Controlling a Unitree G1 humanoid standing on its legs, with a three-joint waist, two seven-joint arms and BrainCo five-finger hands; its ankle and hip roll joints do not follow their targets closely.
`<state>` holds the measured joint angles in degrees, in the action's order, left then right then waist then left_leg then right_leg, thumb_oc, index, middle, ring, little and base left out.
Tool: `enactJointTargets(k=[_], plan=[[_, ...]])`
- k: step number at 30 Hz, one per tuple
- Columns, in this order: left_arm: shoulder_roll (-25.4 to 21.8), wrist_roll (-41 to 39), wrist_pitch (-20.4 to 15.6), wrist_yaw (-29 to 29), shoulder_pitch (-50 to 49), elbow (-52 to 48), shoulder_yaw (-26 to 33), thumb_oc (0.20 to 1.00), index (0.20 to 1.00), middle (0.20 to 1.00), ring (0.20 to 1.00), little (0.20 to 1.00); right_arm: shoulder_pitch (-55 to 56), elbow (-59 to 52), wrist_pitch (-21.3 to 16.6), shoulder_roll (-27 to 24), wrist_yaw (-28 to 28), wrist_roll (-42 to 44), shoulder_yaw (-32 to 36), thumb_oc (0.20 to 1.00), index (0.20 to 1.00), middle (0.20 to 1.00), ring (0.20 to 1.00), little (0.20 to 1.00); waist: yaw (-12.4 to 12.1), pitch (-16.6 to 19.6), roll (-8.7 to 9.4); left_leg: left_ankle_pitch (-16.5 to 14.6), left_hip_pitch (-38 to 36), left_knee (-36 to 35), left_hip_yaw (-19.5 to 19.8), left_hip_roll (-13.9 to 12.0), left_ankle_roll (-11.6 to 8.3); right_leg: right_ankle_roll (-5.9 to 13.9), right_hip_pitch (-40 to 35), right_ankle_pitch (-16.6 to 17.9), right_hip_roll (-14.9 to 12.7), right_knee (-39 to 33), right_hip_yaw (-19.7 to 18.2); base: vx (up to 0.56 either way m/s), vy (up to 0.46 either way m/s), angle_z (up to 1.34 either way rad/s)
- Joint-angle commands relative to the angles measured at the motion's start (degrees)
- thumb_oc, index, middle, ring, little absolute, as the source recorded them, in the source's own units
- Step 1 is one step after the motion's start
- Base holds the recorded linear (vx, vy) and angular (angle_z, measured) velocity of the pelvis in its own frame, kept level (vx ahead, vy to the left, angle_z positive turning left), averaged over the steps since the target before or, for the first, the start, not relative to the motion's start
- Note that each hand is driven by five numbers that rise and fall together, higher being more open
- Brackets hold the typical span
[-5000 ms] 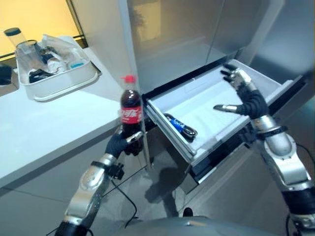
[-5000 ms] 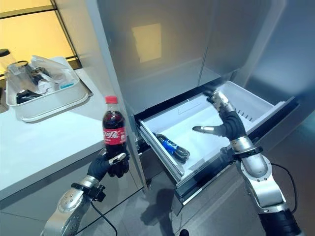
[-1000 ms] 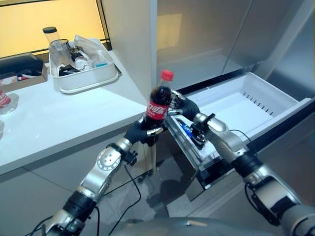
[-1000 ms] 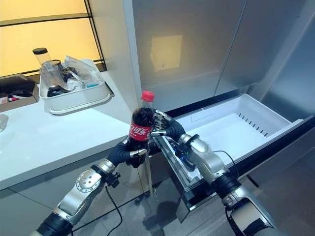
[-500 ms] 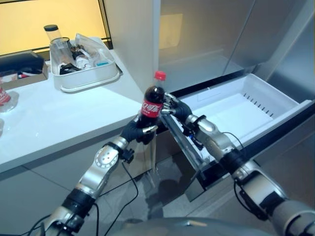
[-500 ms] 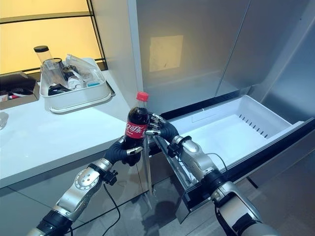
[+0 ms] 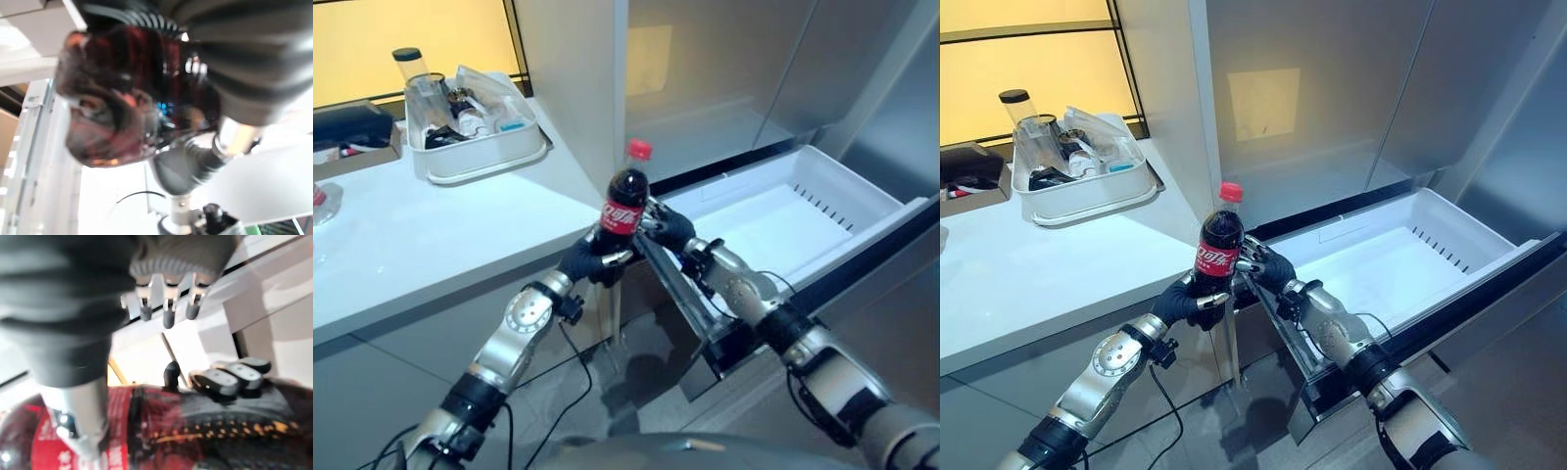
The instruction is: Take the drinks into the refrigerator
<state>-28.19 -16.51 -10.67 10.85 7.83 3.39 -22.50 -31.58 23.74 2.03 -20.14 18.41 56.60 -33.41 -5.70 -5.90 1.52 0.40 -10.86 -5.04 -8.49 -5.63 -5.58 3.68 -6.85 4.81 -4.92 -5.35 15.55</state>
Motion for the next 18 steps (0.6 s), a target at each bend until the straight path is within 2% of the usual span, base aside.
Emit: enactJointTargets(k=[1,3,6,14,18], plan=[[1.52,5.02,-6.38,3.42,12.13,-8.06,-8.94,0.200,0.200,0.200,0.200,0.200,-10.11,-12.50,0.46,8.20,7.01,-0.67,-9.07,1.000,1.000,1.000,1.000,1.000,-1.71,0.11,1.38,-2.22,1.00,0.04,2.13,2.95,1.70,3.00,-4.27,-3.22,-1.02,0.71,1.77,0.00,0.000,0.00],[0.62,5.09,-6.55,3.36,12.08,-8.49,-8.57,0.200,0.200,0.200,0.200,0.200,-10.95,-15.55,0.86,6.27,7.69,-1.66,-10.29,1.000,1.000,1.000,1.000,1.000,-1.44,0.19,1.31,-2.26,0.96,0.04,2.11,2.86,1.66,2.95,-4.24,-3.32,-0.98,0.77,1.71,0.00,0.000,0.00],[0.53,5.36,-6.72,3.25,12.67,-8.53,-9.07,0.200,0.200,0.200,0.200,0.200,-12.20,-15.28,0.86,6.19,7.75,-2.67,-10.87,1.000,1.000,1.000,1.000,1.000,-1.32,0.34,1.24,-2.32,0.88,0.04,2.09,2.84,1.64,2.84,-4.38,-3.43,-0.86,0.73,1.68,0.00,-0.007,0.02],[0.56,4.52,-6.18,3.63,13.57,-9.12,-9.96,0.200,0.200,0.200,0.200,0.200,-14.80,-8.63,-0.13,8.91,5.62,-6.93,-10.15,1.000,1.000,1.000,1.000,1.000,-1.33,0.66,1.04,-2.27,0.66,0.04,2.15,2.57,1.47,2.66,-4.66,-3.61,-0.67,0.67,1.66,0.01,-0.014,0.03],[1.10,2.84,-5.81,3.89,12.52,-9.19,-9.52,0.200,0.200,0.200,0.200,0.200,-13.39,-8.52,-0.21,9.67,5.56,-5.04,-9.06,1.000,1.000,1.000,1.000,1.000,-1.41,0.57,0.94,-2.25,0.64,0.04,2.27,2.53,1.43,2.62,-4.73,-3.64,-0.65,0.69,1.83,0.00,0.000,0.00]])
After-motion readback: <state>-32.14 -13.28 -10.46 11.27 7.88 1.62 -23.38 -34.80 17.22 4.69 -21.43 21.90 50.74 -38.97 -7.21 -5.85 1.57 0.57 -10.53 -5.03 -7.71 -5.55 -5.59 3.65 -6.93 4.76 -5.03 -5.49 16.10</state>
